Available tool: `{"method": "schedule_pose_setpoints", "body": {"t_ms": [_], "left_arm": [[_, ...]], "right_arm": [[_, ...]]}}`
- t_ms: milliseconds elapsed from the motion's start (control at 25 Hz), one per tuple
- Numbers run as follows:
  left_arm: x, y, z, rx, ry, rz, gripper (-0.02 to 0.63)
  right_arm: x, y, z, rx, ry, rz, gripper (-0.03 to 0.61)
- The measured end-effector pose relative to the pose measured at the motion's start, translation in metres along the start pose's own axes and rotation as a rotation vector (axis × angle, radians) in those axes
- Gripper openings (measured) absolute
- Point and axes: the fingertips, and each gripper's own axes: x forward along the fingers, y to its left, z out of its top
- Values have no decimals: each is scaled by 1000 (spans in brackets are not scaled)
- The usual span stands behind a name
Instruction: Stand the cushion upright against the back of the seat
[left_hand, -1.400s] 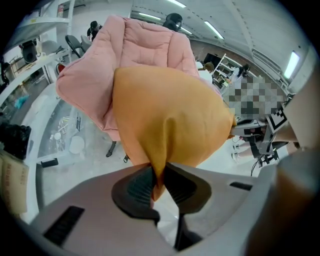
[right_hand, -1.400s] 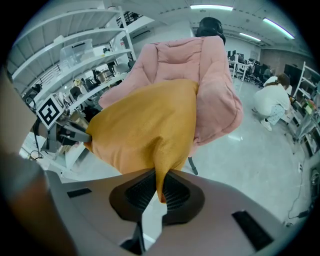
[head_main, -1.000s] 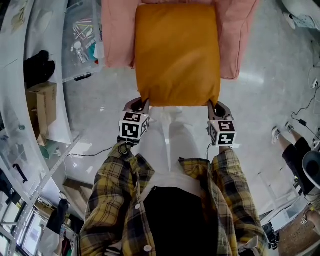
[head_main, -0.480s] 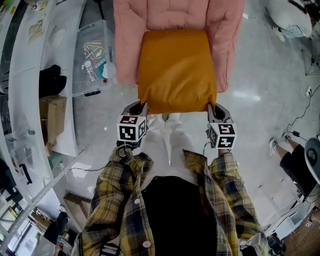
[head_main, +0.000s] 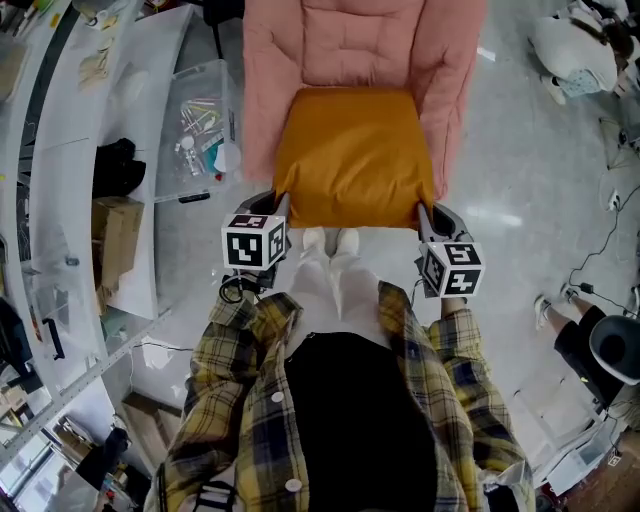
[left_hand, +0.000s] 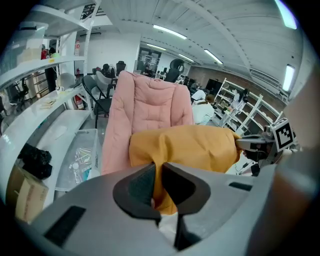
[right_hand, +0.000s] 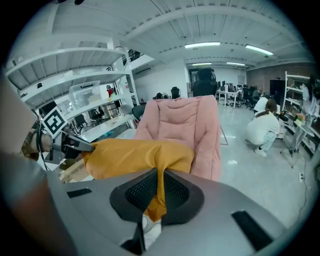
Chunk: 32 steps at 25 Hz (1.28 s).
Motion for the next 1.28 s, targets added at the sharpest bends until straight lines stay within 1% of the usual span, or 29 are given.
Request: {"method": "schedule_pose_setpoints", "body": {"t_ms": [200, 560, 680, 840, 1040, 1280], "left_arm": [[-28, -9, 27, 1, 23, 5, 44], [-56, -27, 51, -14, 74, 33, 51], [-55, -25, 59, -20, 61, 37, 52], [-49, -17, 77, -34, 33, 33, 55], [-35, -4, 103, -16, 14, 39, 55], [-15, 13, 152, -13, -12, 20, 57]], "right_arm": [[-20, 2, 24, 34, 24, 43, 31], [-43, -4, 38, 51, 107, 113, 31], [-40, -7, 43, 52, 109, 115, 31], [-28, -11, 60, 50, 90, 114, 32], [-7, -17, 86, 43, 64, 94, 32], [26, -33, 126, 52, 33, 59, 32]]}}
